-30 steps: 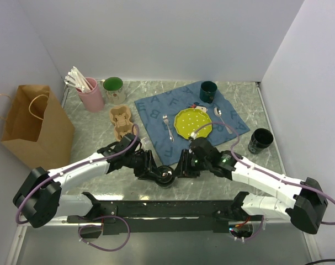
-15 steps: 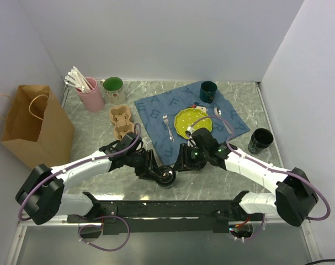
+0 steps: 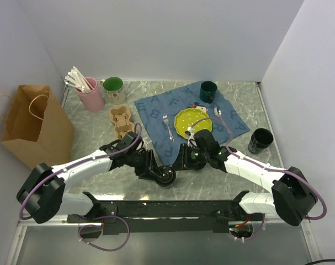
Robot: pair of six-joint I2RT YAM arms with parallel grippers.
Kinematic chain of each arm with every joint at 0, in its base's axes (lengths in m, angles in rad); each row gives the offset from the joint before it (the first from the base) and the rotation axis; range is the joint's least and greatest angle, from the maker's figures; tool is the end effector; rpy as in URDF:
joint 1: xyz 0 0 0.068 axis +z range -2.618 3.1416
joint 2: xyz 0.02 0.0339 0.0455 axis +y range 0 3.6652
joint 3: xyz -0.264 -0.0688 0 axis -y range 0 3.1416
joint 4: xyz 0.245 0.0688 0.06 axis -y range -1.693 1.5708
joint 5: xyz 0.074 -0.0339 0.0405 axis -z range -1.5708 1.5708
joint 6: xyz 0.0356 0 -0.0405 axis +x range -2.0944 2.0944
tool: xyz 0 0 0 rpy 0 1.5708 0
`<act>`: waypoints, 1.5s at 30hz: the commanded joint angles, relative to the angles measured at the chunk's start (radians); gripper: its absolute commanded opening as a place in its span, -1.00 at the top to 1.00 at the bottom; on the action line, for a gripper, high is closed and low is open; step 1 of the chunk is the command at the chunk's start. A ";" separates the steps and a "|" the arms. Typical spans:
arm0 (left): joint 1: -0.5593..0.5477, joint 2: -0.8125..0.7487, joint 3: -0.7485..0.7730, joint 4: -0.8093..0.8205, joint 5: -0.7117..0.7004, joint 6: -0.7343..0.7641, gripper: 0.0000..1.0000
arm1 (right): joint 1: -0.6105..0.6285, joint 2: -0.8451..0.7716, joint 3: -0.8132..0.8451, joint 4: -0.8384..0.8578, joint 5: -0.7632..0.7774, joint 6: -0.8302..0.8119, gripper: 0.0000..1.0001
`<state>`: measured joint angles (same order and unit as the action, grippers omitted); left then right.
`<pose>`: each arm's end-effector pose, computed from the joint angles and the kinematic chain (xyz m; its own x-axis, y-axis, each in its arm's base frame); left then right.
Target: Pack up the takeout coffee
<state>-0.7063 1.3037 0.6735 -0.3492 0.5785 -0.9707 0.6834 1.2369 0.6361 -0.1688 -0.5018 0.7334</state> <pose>0.1711 -0.1715 0.1861 -0.9965 -0.0581 0.0598 -0.0834 0.6926 -0.7164 0.1792 0.1680 0.2007 -0.9507 -0.0174 -0.3095 -0.2491 0.6371 0.7294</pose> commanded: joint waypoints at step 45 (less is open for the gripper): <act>-0.013 0.097 -0.049 -0.237 -0.290 0.056 0.15 | 0.007 -0.125 -0.095 0.011 -0.023 0.058 0.16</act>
<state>-0.7086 1.3201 0.7002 -0.4015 0.5808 -0.9810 0.6846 1.0973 0.5545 -0.2333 -0.5079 0.7738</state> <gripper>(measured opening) 0.431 0.423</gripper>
